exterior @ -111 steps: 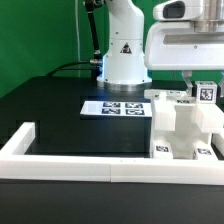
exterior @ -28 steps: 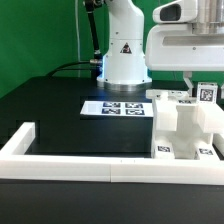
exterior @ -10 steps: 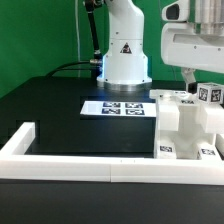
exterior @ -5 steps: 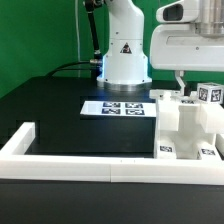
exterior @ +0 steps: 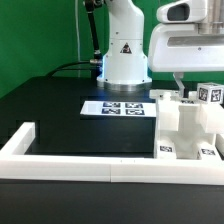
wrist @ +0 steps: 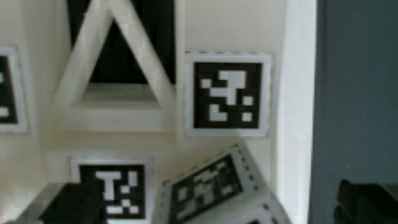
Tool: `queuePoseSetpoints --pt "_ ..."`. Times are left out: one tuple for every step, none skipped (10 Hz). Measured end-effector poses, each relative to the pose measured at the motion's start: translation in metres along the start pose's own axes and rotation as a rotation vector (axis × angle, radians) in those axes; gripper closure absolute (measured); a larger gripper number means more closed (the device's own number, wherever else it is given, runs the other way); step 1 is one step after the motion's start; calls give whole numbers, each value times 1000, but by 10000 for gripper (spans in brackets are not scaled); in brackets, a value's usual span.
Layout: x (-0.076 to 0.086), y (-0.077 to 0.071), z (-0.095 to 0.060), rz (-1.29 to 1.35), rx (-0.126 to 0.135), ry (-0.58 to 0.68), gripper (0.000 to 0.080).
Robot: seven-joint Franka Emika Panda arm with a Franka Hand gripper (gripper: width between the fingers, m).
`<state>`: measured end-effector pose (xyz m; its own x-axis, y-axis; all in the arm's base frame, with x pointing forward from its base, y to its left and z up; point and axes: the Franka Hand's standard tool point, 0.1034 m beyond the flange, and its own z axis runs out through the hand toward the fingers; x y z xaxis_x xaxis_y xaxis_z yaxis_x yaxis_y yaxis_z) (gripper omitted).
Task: Assemble chair
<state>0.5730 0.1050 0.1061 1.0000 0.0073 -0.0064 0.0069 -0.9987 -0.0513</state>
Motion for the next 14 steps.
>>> queuePoseSetpoints --pt "0 0 0 -34 -2 0 151" --pt "0 0 0 -51 -3 0 151" --pt "0 1 0 -47 -3 0 278" --pt "0 1 0 -47 -3 0 413" --pt "0 1 0 -41 -3 0 413" --pt "0 1 0 -20 -4 0 531" --pt "0 1 0 -19 -4 0 531" --pt "0 2 0 75 1 0 531" --pt "1 4 0 154 3 0 531" --pt "1 6 0 205 3 0 531" --pt "1 6 0 327 5 -1 531" --pt "1 6 0 381 5 0 529" --pt "1 5 0 458 5 2 528" --pt "2 5 0 511 6 3 528"
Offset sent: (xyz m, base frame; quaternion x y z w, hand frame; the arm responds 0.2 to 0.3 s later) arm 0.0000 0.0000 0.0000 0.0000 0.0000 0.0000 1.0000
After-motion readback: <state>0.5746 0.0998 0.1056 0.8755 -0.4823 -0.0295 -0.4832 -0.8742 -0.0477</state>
